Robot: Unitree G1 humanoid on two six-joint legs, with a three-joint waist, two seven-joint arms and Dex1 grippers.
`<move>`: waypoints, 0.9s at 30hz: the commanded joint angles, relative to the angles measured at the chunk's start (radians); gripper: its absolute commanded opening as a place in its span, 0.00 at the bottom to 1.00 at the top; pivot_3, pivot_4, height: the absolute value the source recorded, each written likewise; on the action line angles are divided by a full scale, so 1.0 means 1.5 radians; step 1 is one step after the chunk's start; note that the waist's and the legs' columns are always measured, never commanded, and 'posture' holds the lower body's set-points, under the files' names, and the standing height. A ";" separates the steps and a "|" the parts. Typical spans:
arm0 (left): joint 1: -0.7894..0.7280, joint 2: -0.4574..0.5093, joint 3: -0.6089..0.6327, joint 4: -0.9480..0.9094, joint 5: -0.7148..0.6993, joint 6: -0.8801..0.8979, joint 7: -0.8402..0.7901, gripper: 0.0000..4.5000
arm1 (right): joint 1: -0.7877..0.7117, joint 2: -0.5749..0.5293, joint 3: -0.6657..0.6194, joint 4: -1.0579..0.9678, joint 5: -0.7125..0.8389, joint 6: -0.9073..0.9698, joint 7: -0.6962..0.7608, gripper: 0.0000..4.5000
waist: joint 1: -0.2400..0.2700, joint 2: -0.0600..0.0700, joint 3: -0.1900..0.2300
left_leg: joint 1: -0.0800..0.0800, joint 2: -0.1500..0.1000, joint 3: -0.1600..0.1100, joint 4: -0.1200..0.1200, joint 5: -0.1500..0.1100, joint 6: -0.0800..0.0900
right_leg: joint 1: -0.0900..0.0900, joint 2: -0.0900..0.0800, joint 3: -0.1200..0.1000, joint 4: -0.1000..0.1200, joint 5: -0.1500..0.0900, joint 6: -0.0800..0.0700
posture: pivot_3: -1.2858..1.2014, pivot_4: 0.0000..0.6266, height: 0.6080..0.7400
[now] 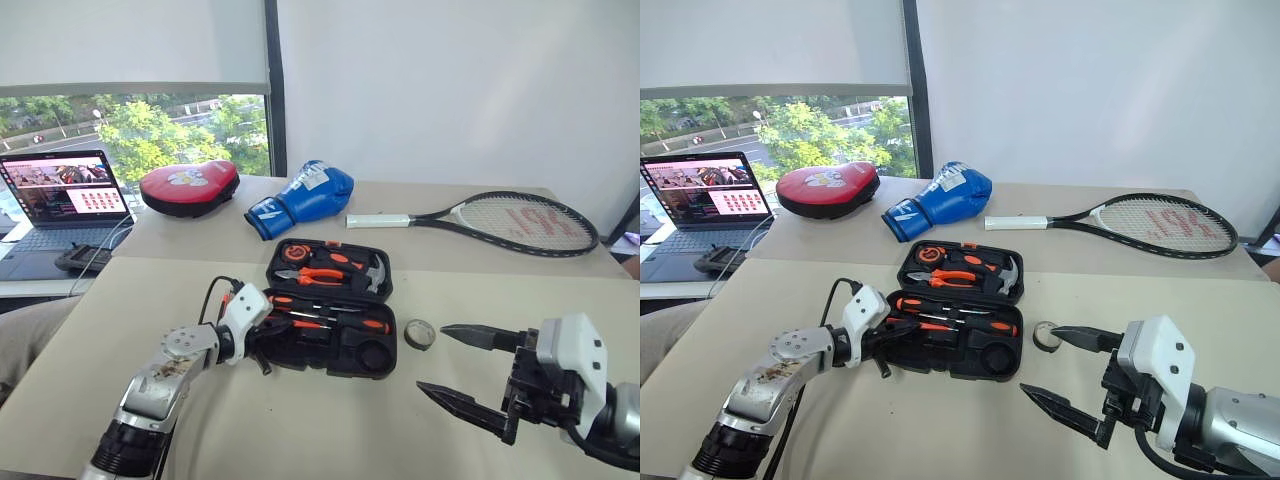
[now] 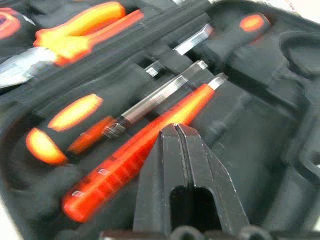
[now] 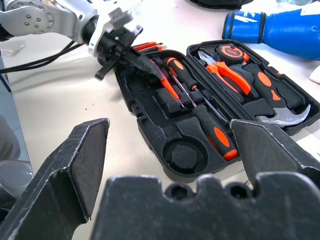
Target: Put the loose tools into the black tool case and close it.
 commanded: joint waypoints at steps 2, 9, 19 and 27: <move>0.007 -0.012 -0.012 0.030 -0.017 0.040 0.005 0.00 | -0.007 -0.009 -0.021 -0.002 0.011 -0.012 0.005 1.00 | 0.000 0.004 -0.003 | 0.000 0.000 0.000 0.000 0.000 0.000 | 0.000 0.001 0.000 0.000 0.000 0.000 | 0.52 0.24 1.00; -0.029 -0.079 0.141 -0.042 -0.229 0.096 0.007 0.00 | -0.008 -0.008 -0.016 0.001 0.008 -0.016 0.009 1.00 | 0.001 0.002 -0.001 | -0.002 0.000 0.000 0.000 0.000 0.000 | -0.002 0.001 -0.001 0.000 0.000 0.000 | 0.52 0.24 1.00; -0.116 -0.039 0.063 0.010 -0.168 0.202 0.114 0.00 | -0.022 -0.006 -0.006 0.007 0.001 -0.018 0.014 1.00 | 0.000 0.001 0.000 | -0.002 -0.002 -0.001 0.000 0.000 0.001 | -0.001 0.004 -0.001 0.000 0.000 0.000 | 0.52 0.24 1.00; -0.079 -0.003 -0.020 0.057 -0.092 0.160 0.099 0.00 | -0.006 -0.003 -0.024 -0.005 0.008 -0.014 0.011 1.00 | 0.000 0.000 0.000 | -0.002 -0.001 -0.001 0.000 0.000 0.001 | -0.001 0.003 -0.001 0.000 0.000 0.000 | 0.52 0.24 1.00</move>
